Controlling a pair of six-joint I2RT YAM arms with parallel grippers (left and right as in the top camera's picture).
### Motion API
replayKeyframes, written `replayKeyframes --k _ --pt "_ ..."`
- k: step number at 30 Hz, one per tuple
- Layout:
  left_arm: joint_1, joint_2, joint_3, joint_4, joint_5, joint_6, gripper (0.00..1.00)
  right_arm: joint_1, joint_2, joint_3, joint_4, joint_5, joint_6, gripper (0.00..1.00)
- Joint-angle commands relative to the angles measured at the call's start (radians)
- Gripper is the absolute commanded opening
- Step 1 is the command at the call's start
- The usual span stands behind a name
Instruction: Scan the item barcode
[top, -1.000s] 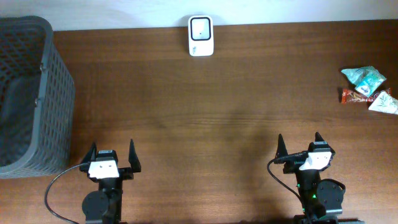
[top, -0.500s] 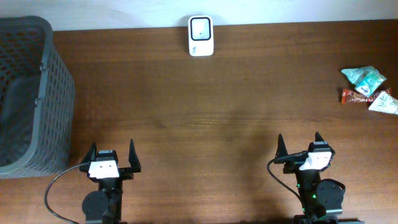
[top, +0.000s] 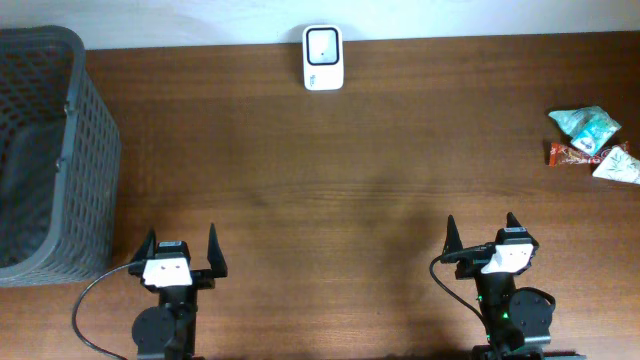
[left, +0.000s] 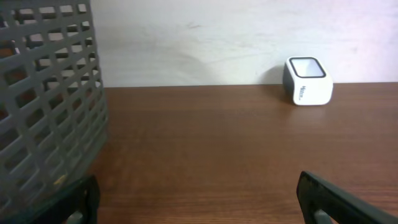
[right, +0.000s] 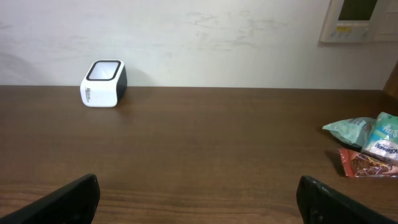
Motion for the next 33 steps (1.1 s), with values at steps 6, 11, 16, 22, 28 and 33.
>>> replayKeyframes --k 6,11,16,22,28,33 --pt "0.008 -0.009 -0.004 -0.006 0.023 0.019 0.99 -0.003 -0.010 -0.009 -0.003 -0.005 0.011 0.98" --pt "0.006 -0.009 -0.004 -0.005 0.026 0.019 0.99 -0.003 -0.010 -0.009 -0.003 -0.005 0.011 0.98" --pt "0.006 -0.008 -0.004 -0.005 0.026 0.019 0.99 -0.003 -0.011 -0.009 -0.003 -0.005 0.011 0.99" --pt "0.006 -0.008 -0.004 -0.005 0.026 0.019 0.99 -0.003 -0.010 -0.009 -0.003 -0.005 0.011 0.99" --pt "0.006 -0.008 -0.004 -0.005 0.026 0.019 0.99 -0.003 -0.011 -0.009 -0.003 -0.005 0.011 0.99" --pt "0.006 -0.008 -0.004 -0.005 0.026 0.019 0.99 -0.003 -0.011 -0.009 -0.003 -0.005 0.011 0.99"
